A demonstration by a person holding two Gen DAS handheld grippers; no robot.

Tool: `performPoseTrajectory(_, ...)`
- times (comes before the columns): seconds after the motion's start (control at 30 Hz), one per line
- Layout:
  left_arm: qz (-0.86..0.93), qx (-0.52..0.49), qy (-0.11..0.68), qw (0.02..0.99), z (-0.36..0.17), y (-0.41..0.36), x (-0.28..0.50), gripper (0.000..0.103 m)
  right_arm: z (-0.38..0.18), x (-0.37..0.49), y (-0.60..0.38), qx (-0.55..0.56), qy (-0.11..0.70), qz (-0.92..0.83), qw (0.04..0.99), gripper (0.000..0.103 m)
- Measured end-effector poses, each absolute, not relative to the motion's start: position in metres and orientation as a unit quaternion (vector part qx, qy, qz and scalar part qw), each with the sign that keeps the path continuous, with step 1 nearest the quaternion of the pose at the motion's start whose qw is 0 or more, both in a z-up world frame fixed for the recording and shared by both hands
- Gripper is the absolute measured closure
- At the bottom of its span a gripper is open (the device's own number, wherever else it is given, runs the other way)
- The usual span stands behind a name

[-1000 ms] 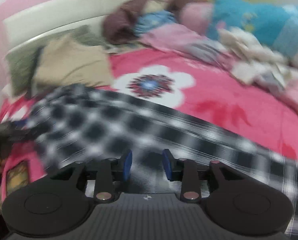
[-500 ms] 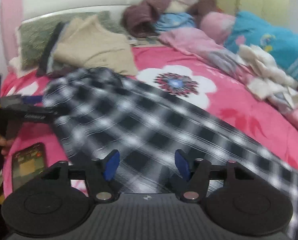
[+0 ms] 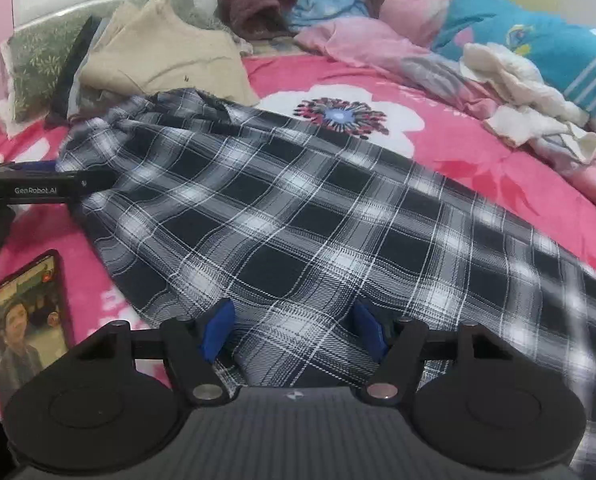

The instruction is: Fold clothes

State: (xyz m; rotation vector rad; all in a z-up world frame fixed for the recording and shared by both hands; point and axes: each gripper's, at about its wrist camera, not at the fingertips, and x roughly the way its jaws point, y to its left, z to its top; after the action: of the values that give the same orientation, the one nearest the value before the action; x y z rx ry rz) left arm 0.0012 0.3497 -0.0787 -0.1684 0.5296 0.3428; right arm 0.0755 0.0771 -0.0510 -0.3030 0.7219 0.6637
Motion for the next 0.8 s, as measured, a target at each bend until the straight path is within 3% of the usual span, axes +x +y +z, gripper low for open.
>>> performPoseTrajectory(0.17,0.168,-0.082,0.26,0.947,-0.079,0.35,0.001,0.0,-0.038,0.074,0.068,-0.115,0.313,0.301,0.893,0.034)
performPoseTrajectory(0.3,0.168,-0.082,0.26,0.947,-0.079,0.35,0.001,0.0,-0.051,0.08,0.07,-0.119,0.341,0.304,0.882,0.032)
performPoseTrajectory(0.53,0.169,-0.082,0.261,0.947,-0.078,0.349,0.001,0.0,-0.044,0.068,0.072,-0.136,0.293,0.305,0.896,0.031)
performPoseTrajectory(0.8,0.169,-0.081,0.261,0.947,-0.079,0.349,0.001,0.0,-0.053,0.069,0.078,-0.149,0.312,0.311,0.885,0.031)
